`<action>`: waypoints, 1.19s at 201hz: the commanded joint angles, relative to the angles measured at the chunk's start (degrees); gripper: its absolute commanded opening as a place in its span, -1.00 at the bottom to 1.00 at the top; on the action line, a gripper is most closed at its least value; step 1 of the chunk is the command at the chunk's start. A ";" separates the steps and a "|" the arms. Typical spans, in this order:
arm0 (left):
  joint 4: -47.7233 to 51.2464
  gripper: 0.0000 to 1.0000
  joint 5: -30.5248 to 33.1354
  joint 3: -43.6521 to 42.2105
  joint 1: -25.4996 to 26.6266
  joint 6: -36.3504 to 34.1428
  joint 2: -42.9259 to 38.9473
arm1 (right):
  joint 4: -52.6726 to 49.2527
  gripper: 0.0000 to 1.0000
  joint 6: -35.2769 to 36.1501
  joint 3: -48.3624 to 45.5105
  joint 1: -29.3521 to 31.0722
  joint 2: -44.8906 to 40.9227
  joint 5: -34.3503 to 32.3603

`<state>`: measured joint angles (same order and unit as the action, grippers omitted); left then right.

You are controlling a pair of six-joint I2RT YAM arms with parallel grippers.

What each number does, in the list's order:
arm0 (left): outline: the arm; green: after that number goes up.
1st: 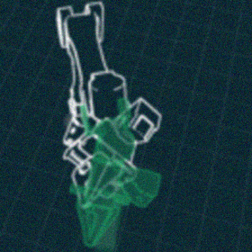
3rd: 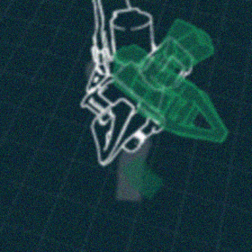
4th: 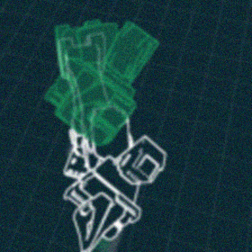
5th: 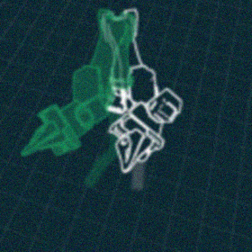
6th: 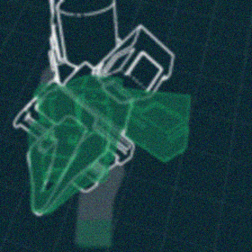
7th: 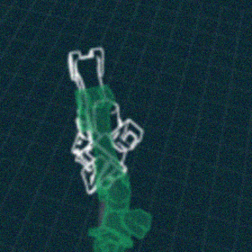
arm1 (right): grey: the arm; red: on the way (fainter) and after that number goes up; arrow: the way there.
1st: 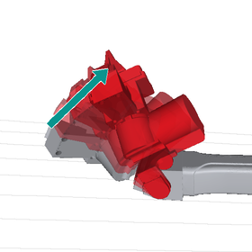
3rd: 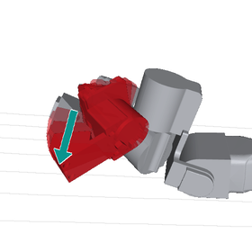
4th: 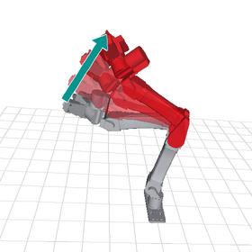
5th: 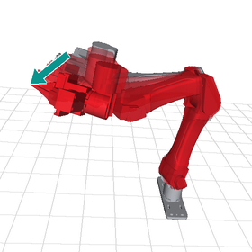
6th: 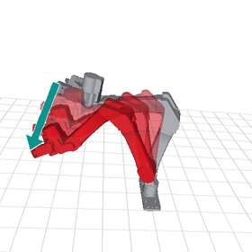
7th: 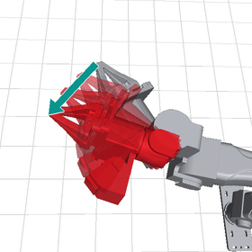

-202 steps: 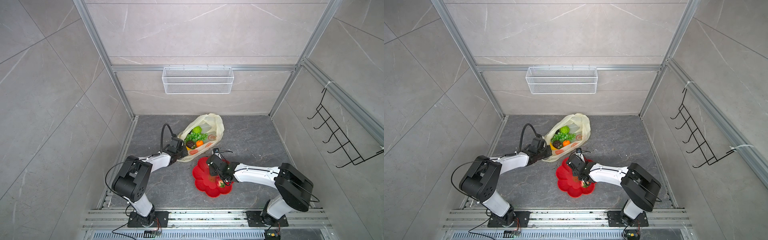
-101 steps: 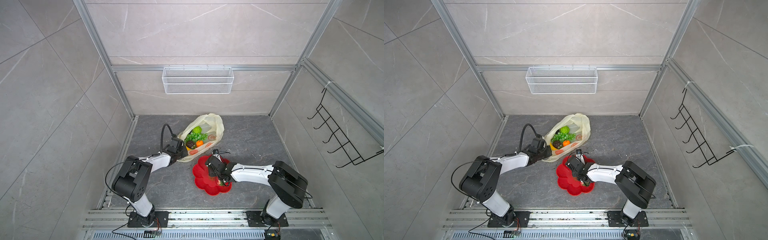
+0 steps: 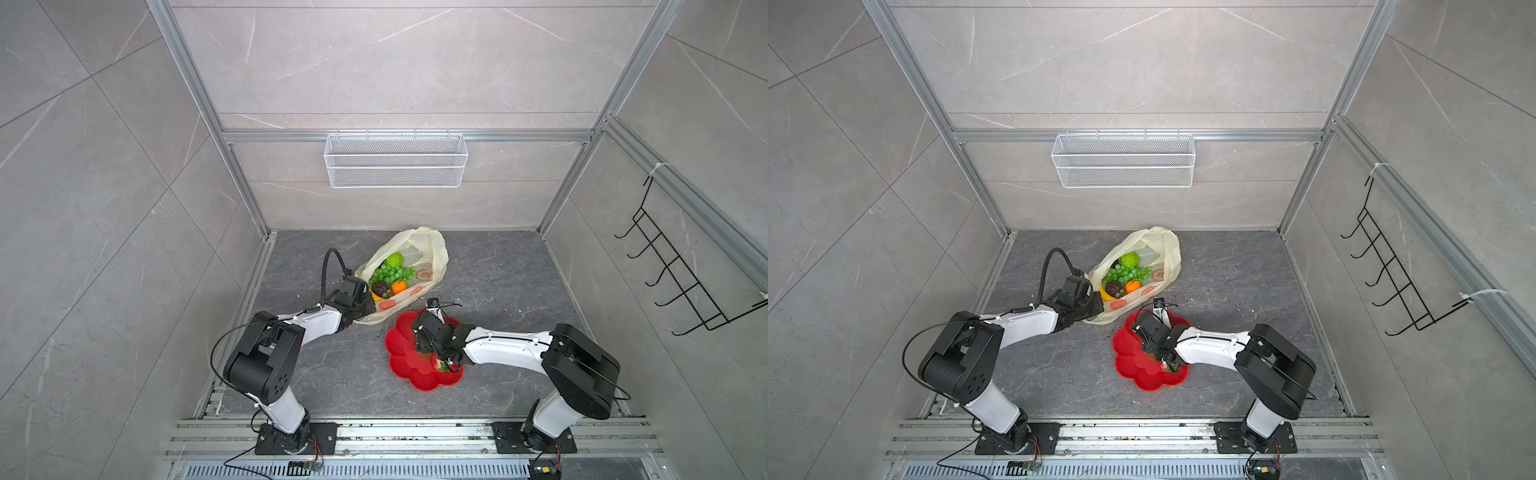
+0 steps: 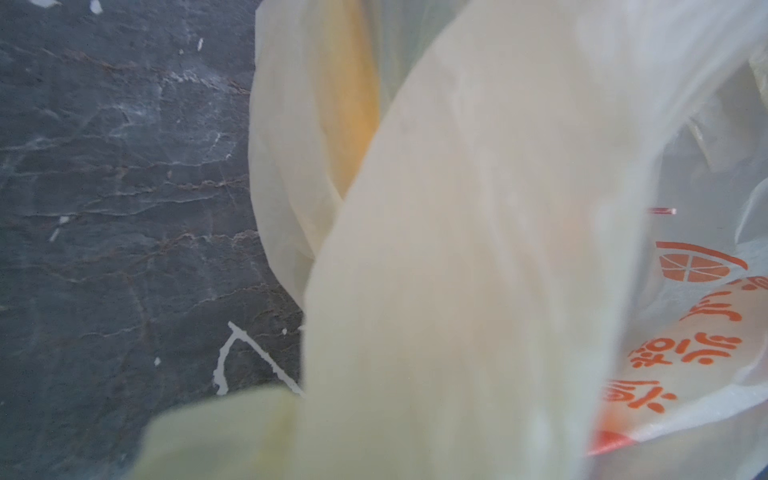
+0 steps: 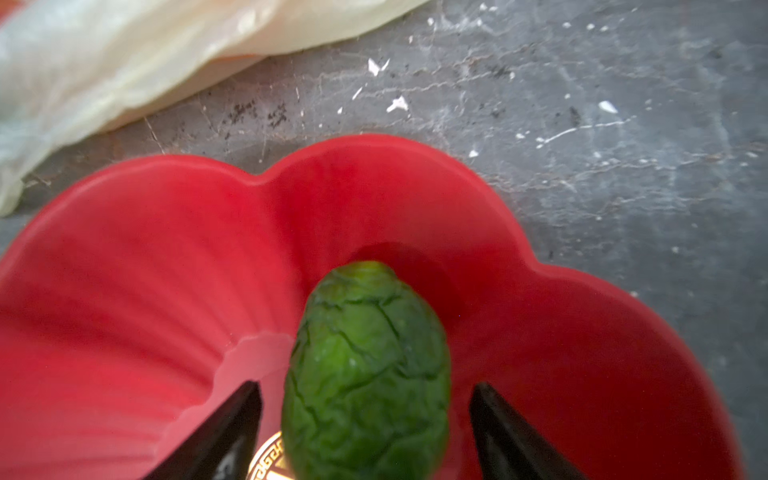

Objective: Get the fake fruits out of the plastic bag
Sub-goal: 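Lower the dark green fruit into the red plate and open the right gripper, then move the right gripper back into the bag toward the bright green fruit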

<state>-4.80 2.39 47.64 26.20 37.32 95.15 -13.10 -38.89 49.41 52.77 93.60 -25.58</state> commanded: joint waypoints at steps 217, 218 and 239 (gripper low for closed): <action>-1.87 -0.97 -2.37 -0.26 -0.34 0.90 -1.41 | -0.60 0.96 7.60 52.48 -20.37 34.98 20.14; -1.92 -0.97 -2.38 -0.26 -0.35 0.91 -1.44 | -0.78 0.96 7.60 52.77 -20.44 35.33 20.09; -1.97 -0.97 -2.65 -0.26 -0.36 1.00 -1.53 | -2.55 0.96 7.98 59.57 -21.02 40.74 20.66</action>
<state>-5.63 0.82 47.64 26.09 37.98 95.15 -10.90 -31.83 102.76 32.69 128.51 -6.35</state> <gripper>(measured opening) 0.055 0.981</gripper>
